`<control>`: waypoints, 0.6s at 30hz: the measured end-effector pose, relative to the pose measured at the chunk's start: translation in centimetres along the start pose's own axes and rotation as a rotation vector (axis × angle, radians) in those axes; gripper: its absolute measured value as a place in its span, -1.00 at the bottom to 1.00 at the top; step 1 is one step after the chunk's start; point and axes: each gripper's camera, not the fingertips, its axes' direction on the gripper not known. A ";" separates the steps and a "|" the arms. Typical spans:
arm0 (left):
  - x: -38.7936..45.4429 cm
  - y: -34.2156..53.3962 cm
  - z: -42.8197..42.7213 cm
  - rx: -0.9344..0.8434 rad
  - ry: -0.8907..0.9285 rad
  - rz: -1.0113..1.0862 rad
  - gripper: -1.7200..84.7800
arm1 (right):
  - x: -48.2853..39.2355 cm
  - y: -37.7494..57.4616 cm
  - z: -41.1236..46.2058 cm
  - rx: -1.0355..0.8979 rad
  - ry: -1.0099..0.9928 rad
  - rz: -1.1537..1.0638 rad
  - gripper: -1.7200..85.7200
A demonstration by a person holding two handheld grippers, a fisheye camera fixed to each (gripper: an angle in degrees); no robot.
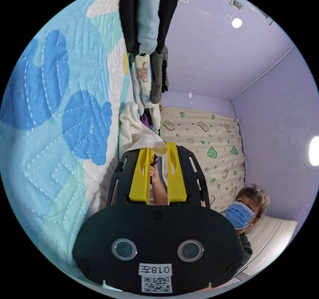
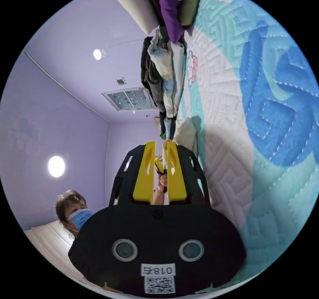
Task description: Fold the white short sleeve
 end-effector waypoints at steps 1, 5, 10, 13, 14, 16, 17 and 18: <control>-0.7 -0.3 -0.4 0.041 0.031 -0.013 -0.76 | -0.2 0.0 0.0 0.039 -0.018 0.018 -0.80; -2.4 -0.1 -1.7 0.174 0.101 -0.023 -0.77 | -0.8 1.2 0.6 0.179 -0.096 0.093 -0.77; -3.4 0.5 -2.4 0.166 0.126 0.033 -0.83 | -2.7 3.8 1.0 0.286 -0.150 0.096 -0.79; -3.9 0.5 -3.1 0.194 0.126 0.042 -0.86 | -3.2 6.1 -0.5 0.474 -0.245 0.094 -0.90; -4.0 0.4 -3.1 0.194 0.124 0.040 -0.87 | -3.7 6.5 -0.8 0.506 -0.264 0.066 -0.93; -3.7 0.0 -2.7 0.159 0.131 0.073 -0.93 | -5.8 5.7 0.5 0.326 -0.177 -0.054 -0.93; -3.5 -0.2 -2.5 0.135 0.139 0.089 -0.93 | -7.8 5.2 2.4 0.142 -0.080 -0.164 -0.93; -2.9 -0.6 -1.8 0.076 0.141 0.115 -0.95 | -8.8 5.2 3.5 0.050 -0.028 -0.225 -0.92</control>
